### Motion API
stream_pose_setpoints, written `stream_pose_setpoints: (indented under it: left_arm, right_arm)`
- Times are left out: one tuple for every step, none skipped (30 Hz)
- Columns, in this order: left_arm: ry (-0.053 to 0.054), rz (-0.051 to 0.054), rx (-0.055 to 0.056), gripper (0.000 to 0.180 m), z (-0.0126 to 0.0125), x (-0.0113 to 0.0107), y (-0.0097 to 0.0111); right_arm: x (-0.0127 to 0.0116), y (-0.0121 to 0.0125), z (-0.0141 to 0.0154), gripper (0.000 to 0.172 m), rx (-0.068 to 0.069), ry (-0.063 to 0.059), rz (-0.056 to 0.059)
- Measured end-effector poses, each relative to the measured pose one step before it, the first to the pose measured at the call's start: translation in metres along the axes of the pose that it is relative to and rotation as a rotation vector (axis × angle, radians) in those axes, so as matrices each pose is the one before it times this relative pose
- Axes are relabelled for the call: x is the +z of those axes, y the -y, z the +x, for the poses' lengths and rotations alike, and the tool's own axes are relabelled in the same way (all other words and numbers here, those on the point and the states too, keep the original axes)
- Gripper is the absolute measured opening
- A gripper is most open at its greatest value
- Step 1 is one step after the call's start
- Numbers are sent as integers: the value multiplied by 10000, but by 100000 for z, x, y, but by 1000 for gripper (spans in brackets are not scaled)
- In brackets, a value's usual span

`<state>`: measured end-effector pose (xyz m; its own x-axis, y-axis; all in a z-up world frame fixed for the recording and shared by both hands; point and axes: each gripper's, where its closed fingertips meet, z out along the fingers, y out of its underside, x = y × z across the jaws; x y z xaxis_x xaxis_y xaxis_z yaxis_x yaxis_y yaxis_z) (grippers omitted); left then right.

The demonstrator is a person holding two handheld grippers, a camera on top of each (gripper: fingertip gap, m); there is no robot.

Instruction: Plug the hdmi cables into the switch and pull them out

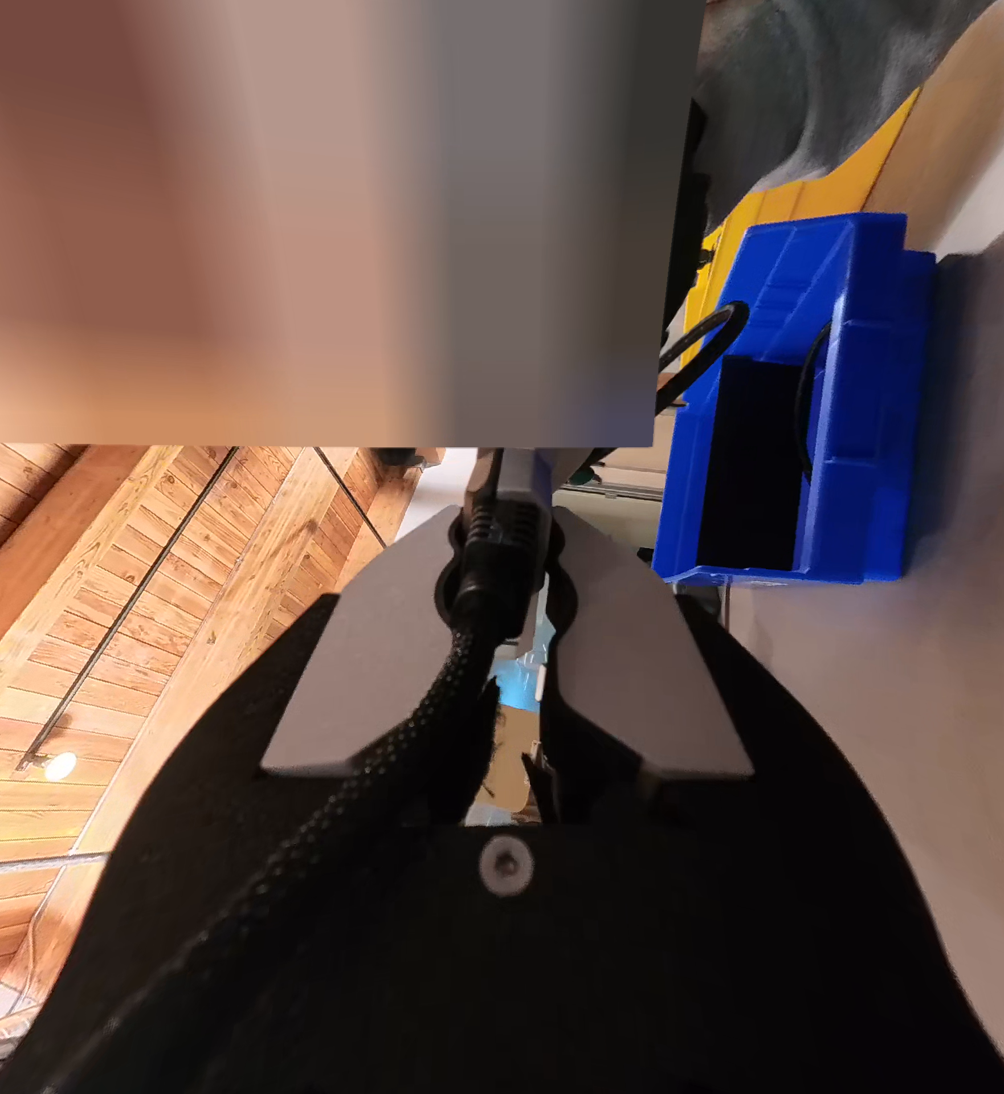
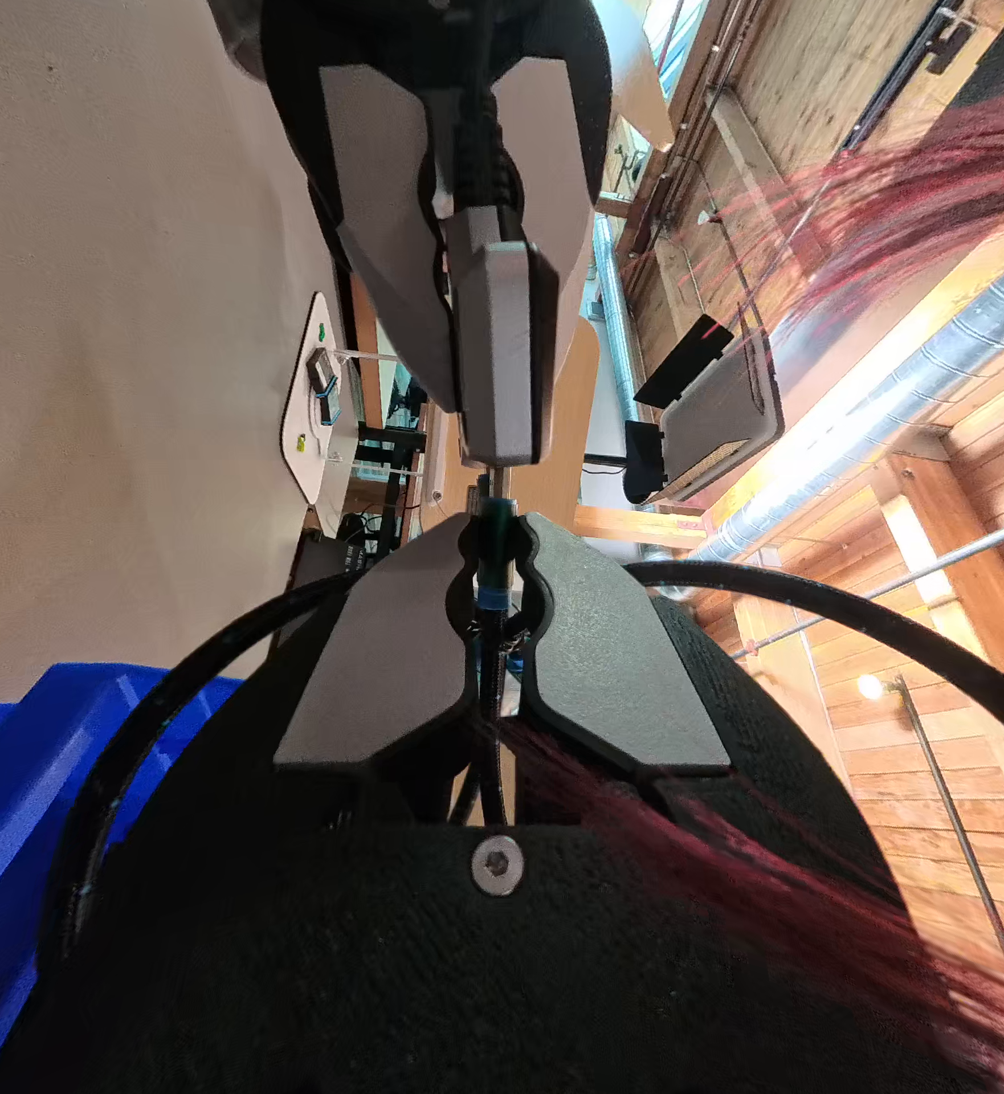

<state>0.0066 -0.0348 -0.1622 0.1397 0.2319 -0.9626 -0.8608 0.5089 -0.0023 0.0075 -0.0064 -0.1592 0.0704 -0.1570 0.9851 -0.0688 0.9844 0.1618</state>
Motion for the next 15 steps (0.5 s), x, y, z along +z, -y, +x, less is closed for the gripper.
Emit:
stream_pose_setpoints:
  left_arm:
    - [-98,2,12,22,136,-14,-15]
    - [-109,0,-78,22,126,-31,-40]
    - [-74,-21,-111,22,72,-17,-91]
    - [-34,-53,-143,22,56,20,-145]
    - [-16,-25,-167,22,64,17,-120]
    - [51,-174,-137,22,-14,78,-297]
    - [91,-222,181,22,-21,86,-281]
    - [191,-151,172,22,-111,61,-45]
    - [88,-127,-91,21,-37,66,5]
    - [48,-38,-130,21,-72,7,-12]
    - [-37,-42,-97,22,22,39,-78]
    - [-175,-54,-132,21,196,46,-114]
    - [-185,-35,-129,21,218,39,-117]
    - [-109,-20,-56,21,160,0,-72]
    - [-92,91,-22,21,169,-82,-2]
  right_arm:
    - [-11,-3,-155,10,-61,77,-22]
    - [24,-12,-121,10,-125,48,-41]
    - [63,-32,-105,10,-74,51,-93]
    - [101,-106,-86,10,-66,51,-183]
    - [119,-124,-50,10,-246,41,-303]
    - [120,-141,49,10,-385,16,-434]
    - [143,-185,49,10,-143,33,-458]
    - [127,-168,4,9,205,58,-281]
    - [56,-96,51,9,379,65,-47]
    - [18,-32,-1,9,371,107,36]
    - [25,9,16,9,166,0,49]
    - [61,-44,-120,9,41,37,20]
    - [67,-64,-266,9,12,101,76]
    - [73,-33,-220,9,47,57,86]
    - [56,36,-176,8,-8,29,98]
